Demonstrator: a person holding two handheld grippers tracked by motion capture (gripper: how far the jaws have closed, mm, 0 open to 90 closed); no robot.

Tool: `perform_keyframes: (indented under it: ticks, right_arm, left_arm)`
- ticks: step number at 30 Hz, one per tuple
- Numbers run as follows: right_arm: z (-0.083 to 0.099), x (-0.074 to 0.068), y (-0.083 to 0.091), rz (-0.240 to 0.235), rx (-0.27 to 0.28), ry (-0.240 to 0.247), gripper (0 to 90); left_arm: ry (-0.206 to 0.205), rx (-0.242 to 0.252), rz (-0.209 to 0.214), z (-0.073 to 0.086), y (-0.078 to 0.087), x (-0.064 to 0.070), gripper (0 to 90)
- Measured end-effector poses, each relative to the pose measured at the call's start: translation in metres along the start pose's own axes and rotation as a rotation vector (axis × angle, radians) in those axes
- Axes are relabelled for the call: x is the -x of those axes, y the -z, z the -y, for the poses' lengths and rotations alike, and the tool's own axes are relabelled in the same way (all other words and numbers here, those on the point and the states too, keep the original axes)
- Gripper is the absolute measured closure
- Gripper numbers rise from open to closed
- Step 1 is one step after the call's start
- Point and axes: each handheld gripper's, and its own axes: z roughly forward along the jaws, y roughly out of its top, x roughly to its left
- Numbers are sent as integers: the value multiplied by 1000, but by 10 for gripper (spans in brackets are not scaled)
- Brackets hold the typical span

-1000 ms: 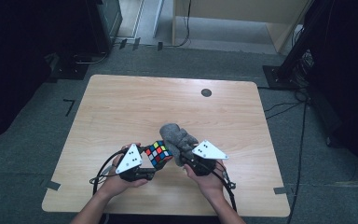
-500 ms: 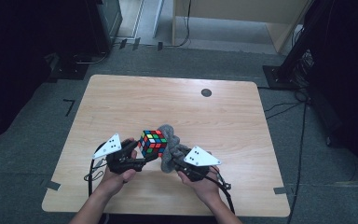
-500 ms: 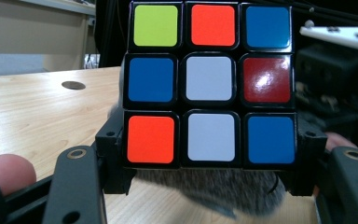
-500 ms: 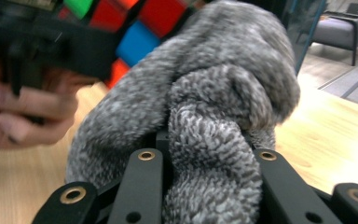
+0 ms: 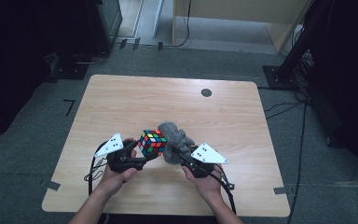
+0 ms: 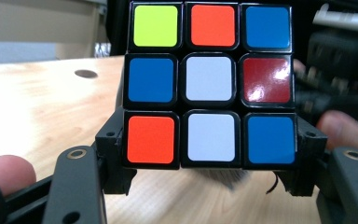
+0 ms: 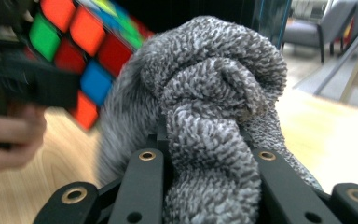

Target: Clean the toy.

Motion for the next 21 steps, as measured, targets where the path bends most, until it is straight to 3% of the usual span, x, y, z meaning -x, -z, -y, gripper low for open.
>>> perform_keyframes:
  ticks: [4, 8, 10, 11, 13, 15, 17, 19, 21]
  right_arm:
    - [7, -12, -8, -61, -39, 78, 767]
    - [15, -24, -17, -161, -125, 150, 767]
    - [18, -28, -22, -159, -170, 191, 766]
    - [18, -27, -22, -140, -177, 187, 765]
    - [15, -18, -20, -86, -154, 131, 764]
    - [9, -5, -12, -30, -73, 49, 765]
    - [2, 4, -2, 6, 18, 2, 765]
    - [-1, 5, 2, -15, 55, 5, 765]
    - [3, 0, -1, -32, 33, 32, 768]
  left_arm:
    - [14, 2, 11, -1, 1, -1, 343]
    - [27, 29, 1, -5, 8, -5, 344]
    - [13, 21, -16, -6, 7, -5, 344]
    - [3, 15, -23, -5, 7, -4, 344]
    - [-14, -3, -25, -4, 5, -2, 344]
    - [-33, -21, -26, -3, 3, 1, 344]
    - [-39, -29, -19, -2, 0, 2, 343]
    - [-51, -39, -23, -1, -2, 3, 344]
    - [-66, -51, -37, 0, -4, 4, 343]
